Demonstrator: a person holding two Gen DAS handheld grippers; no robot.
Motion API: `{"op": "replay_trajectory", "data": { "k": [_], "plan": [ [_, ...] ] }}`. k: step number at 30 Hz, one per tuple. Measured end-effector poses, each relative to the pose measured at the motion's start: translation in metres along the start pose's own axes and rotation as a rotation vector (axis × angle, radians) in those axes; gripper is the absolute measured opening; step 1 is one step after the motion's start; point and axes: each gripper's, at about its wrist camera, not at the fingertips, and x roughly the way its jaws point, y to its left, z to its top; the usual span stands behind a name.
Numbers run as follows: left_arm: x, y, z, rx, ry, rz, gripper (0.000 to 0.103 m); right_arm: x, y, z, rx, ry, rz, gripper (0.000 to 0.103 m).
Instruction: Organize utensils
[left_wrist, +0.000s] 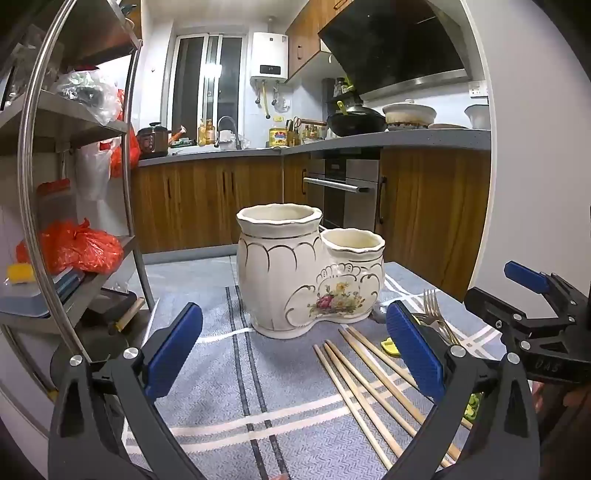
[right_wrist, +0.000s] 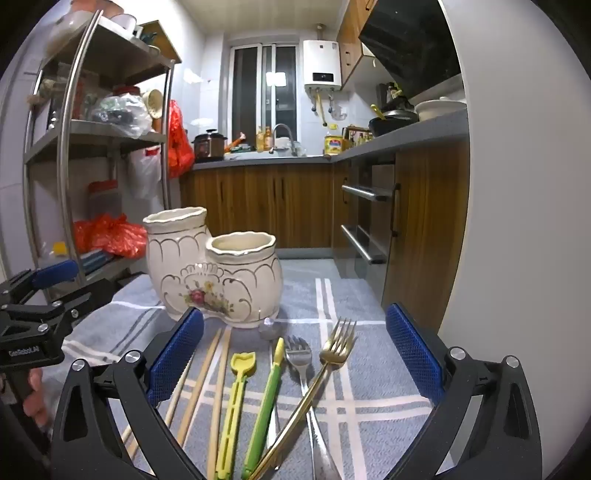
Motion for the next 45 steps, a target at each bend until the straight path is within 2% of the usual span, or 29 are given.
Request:
{"op": "replay_trajectory", "data": {
  "k": [45],
  "plan": [
    [-0.0014,-0.0022,0.0004,0.014,0.001,0.004,0.098,0.0042,0.004,-0.0036,-0.005,0.011,-0.001,0.098]
  ]
}}
